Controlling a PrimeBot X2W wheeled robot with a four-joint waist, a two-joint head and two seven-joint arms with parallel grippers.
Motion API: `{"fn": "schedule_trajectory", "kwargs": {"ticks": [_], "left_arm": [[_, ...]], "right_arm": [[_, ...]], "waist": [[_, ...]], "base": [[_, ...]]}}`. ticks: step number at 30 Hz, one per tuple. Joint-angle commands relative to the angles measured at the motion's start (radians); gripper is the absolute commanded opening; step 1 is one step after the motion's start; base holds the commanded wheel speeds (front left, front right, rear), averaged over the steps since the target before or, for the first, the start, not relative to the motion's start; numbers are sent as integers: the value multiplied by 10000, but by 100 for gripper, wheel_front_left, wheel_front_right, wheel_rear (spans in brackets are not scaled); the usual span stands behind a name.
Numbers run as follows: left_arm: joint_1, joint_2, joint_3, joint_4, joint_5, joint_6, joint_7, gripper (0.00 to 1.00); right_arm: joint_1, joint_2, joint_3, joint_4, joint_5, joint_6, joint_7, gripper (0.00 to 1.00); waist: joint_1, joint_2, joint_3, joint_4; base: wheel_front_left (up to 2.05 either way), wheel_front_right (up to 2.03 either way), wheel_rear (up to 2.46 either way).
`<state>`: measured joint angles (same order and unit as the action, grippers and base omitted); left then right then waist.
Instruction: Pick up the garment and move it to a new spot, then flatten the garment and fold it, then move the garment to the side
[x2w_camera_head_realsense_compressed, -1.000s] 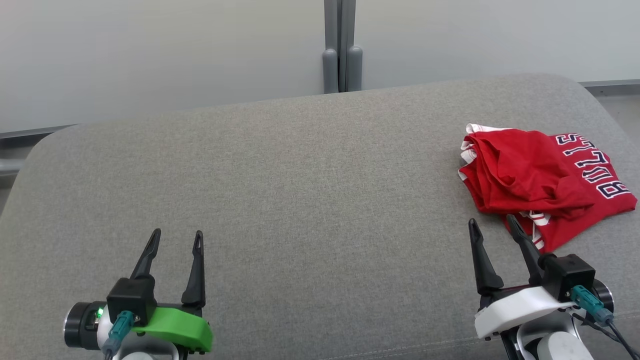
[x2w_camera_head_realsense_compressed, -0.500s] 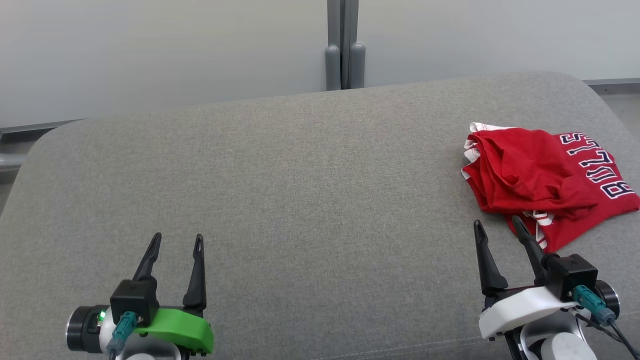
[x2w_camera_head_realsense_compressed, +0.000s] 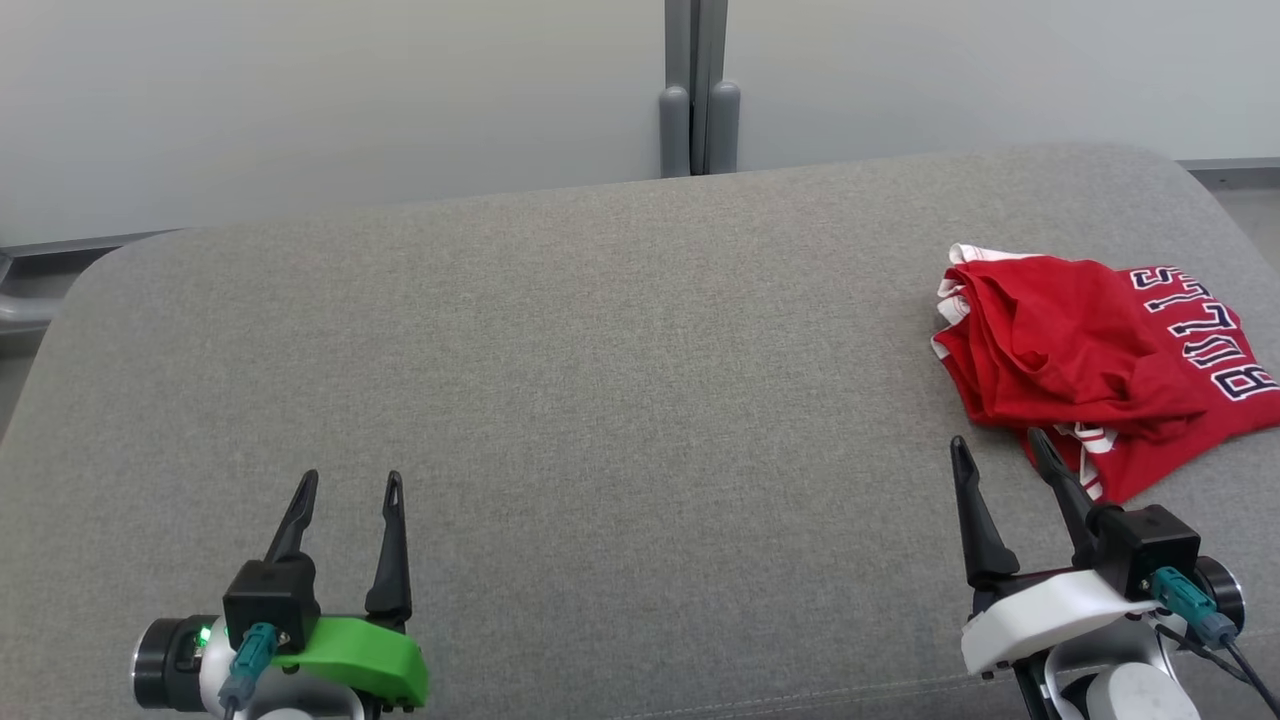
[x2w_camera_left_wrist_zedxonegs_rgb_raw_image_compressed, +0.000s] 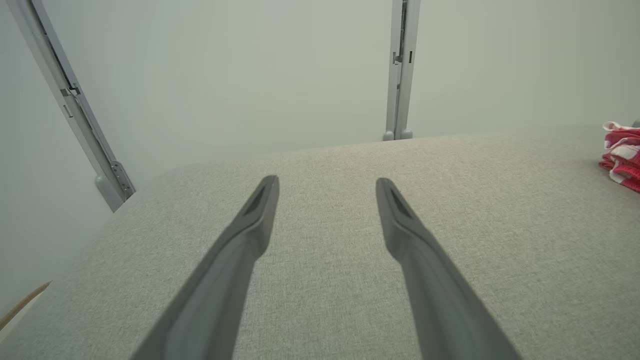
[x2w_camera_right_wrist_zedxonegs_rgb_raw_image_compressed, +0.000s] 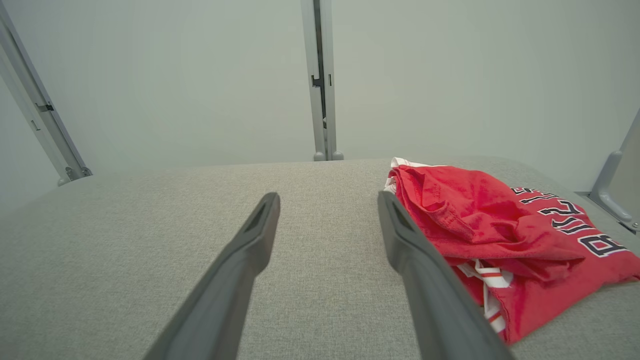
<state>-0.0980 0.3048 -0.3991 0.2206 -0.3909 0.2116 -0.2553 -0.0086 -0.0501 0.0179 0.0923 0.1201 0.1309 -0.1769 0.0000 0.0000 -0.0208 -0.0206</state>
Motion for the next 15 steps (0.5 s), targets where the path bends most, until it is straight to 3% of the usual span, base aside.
{"fn": "schedule_trajectory", "kwargs": {"ticks": [1, 6, 7, 15], "left_arm": [[-24, 34, -20, -8, -26, 43, 31, 100], [-18, 66, -27, 0, -36, 143, 53, 100], [1, 0, -23, 3, -5, 115, 50, 0], [-174, -277, 196, 396, -1017, -148, 188, 0]], "right_arm": [[85, -19, -24, -53, -30, -4, 41, 100], [94, -20, -37, -79, 8, -4, 65, 100], [6, 2, -20, -19, 1, 0, 42, 0], [-408, 32, -441, 642, 1002, 0, 517, 0]], "waist": [[0, 0, 2, 10], [0, 0, -1, 29], [0, 0, -1, 30], [0, 0, 20, 39]], "base": [[0, 0, 0], [0, 0, 0], [0, 0, 0], [0, 0, 0]]}}
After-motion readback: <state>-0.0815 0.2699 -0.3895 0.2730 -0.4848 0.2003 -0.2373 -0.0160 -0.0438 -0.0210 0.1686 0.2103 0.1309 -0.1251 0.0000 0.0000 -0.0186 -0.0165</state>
